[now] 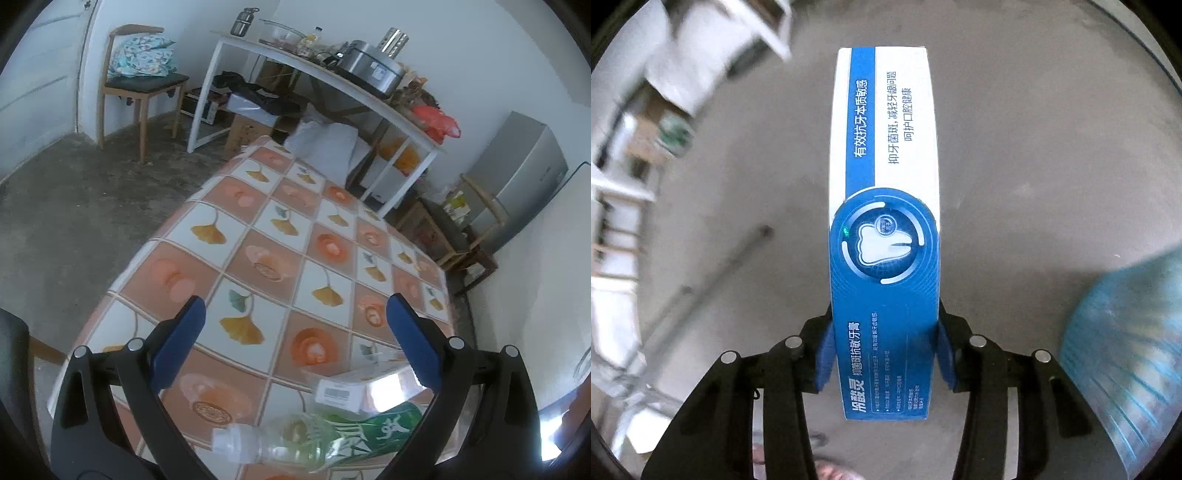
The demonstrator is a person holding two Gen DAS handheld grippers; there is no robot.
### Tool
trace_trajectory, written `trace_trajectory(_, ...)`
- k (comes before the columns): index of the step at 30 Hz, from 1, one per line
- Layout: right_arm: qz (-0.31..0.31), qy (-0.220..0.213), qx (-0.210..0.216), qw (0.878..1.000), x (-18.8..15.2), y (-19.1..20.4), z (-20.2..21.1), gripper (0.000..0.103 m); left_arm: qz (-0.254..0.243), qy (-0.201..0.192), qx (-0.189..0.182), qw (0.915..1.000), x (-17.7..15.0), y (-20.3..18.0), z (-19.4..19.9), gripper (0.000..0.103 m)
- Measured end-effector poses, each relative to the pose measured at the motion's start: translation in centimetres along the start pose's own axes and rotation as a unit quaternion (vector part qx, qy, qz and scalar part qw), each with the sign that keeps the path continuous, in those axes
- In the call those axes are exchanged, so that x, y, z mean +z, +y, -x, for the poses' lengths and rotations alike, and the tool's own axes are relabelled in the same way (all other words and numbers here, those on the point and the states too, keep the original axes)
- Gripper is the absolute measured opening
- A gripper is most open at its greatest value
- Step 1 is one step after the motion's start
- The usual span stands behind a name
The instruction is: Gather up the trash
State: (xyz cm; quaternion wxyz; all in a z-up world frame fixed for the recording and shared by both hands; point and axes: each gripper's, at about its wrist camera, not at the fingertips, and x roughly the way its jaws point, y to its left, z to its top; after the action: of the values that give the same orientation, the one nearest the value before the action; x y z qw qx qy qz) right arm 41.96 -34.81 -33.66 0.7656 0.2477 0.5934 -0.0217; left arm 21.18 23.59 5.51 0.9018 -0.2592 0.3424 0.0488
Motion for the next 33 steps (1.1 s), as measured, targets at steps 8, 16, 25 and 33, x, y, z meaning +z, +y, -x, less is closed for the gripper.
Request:
trace_trajectory(8,-0.082,-0.114,0.013,0.99,-7.3,-8.0,20.5,0.044,0.033,0.012,-0.05,0.9982,-1.8,0.4,-0.5,0.094)
trace_trajectory(16,-0.214,0.084,0.025,0.973,-9.4,-16.8,14.4,0.045,0.053,0.019,-0.081,0.9951,-3.4,1.1,-0.2,0.094)
trace_trajectory(25,-0.201,0.053,-0.061,0.976,-7.7,-18.0,14.9,0.068,0.062,-0.006,-0.085,0.9944,-4.0,2.6,3.2,0.094)
trace_trajectory(33,-0.14,-0.059,-0.071,0.986,-10.9,-14.3,25.6,0.068,0.034,-0.028,-0.063,0.9971,-4.9,3.2,5.3,0.094)
